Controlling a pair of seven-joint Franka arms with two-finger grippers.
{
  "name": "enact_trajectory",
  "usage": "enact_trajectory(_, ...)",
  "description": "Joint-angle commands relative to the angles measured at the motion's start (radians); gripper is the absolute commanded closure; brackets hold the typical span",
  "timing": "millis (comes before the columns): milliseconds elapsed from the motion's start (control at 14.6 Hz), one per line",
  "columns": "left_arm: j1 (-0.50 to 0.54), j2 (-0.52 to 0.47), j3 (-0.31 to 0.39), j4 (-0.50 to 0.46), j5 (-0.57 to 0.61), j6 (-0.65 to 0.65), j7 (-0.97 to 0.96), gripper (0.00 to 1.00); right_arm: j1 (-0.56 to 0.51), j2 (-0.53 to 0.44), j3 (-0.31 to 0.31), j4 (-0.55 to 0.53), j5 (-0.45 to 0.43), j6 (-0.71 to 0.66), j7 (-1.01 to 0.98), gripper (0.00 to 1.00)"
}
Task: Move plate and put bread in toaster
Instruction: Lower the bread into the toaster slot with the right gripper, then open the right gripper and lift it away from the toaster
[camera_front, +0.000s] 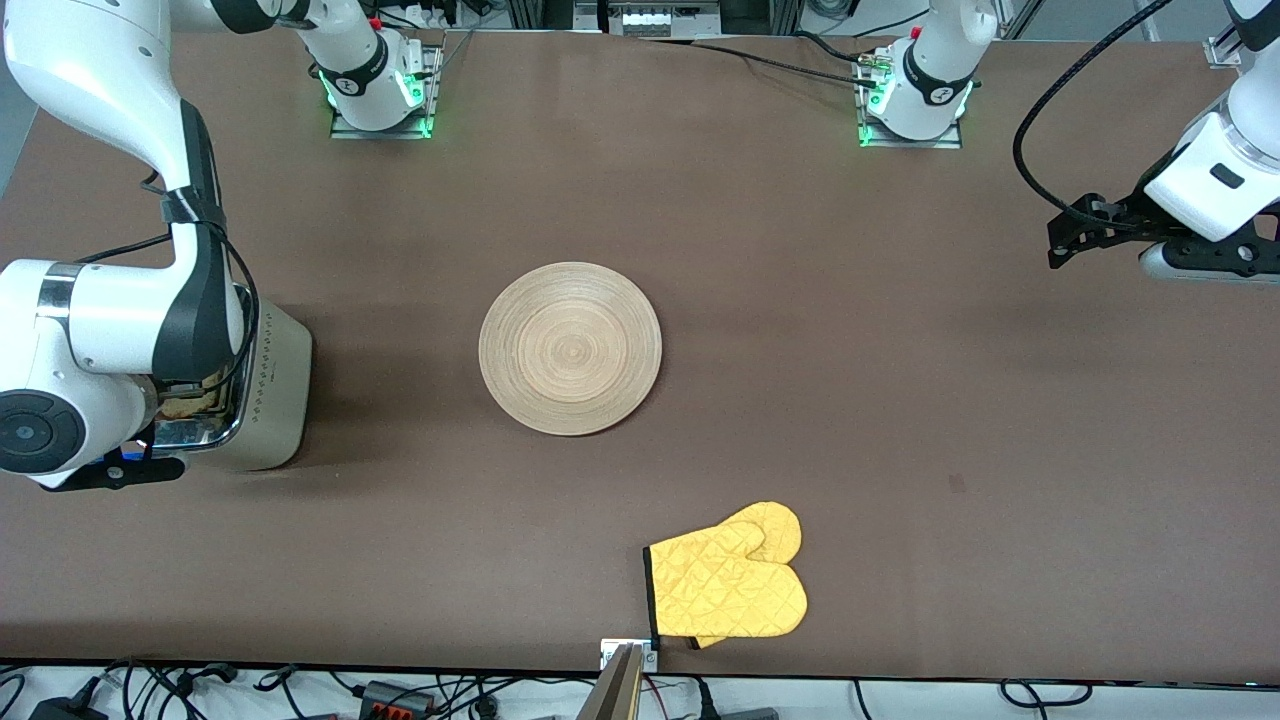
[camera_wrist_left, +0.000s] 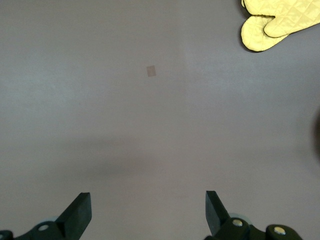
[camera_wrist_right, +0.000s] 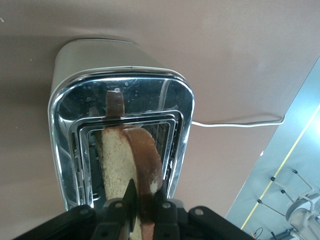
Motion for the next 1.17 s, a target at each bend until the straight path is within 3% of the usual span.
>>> enact_trajectory(0,0.004,-0.007,0.001,-0.001,-0.009,-0.003,0.019,0.0,0.006,0.023,0.001,0.029,-0.022,-0.004,0.007,0.22)
enact_trajectory(69,0.004,-0.007,0.0,-0.001,-0.009,-0.003,0.019,0.0,0.0,0.023,0.001,0.028,-0.022,-0.006,-0.001,0.0)
enact_trajectory(481,0.005,-0.007,0.001,-0.001,-0.009,-0.003,0.019,0.0,0.004,0.011,0.005,0.029,-0.011,-0.025,0.004,0.0)
enact_trajectory(755,0.005,-0.007,0.001,-0.001,-0.009,-0.003,0.019,0.0,0.0,-0.065,0.001,0.037,0.113,-0.084,0.007,0.0)
enact_trajectory(1099,0.005,-0.007,0.001,-0.002,-0.009,-0.003,0.019,0.0,-0.025,-0.211,-0.007,0.037,0.363,-0.107,0.006,0.0)
